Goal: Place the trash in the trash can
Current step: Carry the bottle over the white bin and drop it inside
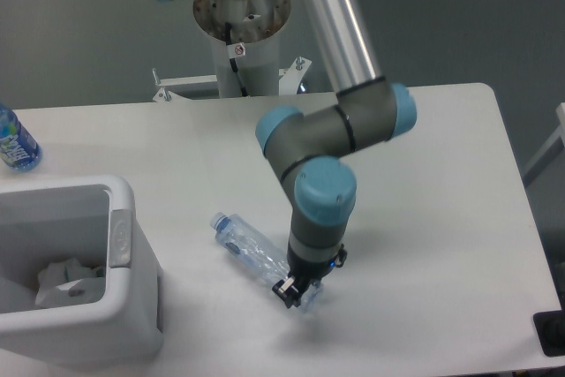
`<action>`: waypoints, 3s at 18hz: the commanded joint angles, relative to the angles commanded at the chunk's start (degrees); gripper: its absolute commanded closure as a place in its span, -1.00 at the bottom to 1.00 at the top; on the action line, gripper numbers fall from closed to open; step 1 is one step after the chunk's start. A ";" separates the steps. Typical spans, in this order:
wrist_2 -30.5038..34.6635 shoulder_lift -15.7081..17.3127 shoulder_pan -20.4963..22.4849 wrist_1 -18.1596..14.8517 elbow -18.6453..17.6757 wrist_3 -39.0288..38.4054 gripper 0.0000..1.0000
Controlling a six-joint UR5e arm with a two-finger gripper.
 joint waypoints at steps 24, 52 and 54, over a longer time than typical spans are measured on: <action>-3.08 11.17 -18.88 20.13 9.52 13.35 -0.02; 15.27 10.11 -8.97 12.50 1.35 47.60 -1.00; 18.01 11.77 -6.25 9.51 -0.32 55.33 -1.00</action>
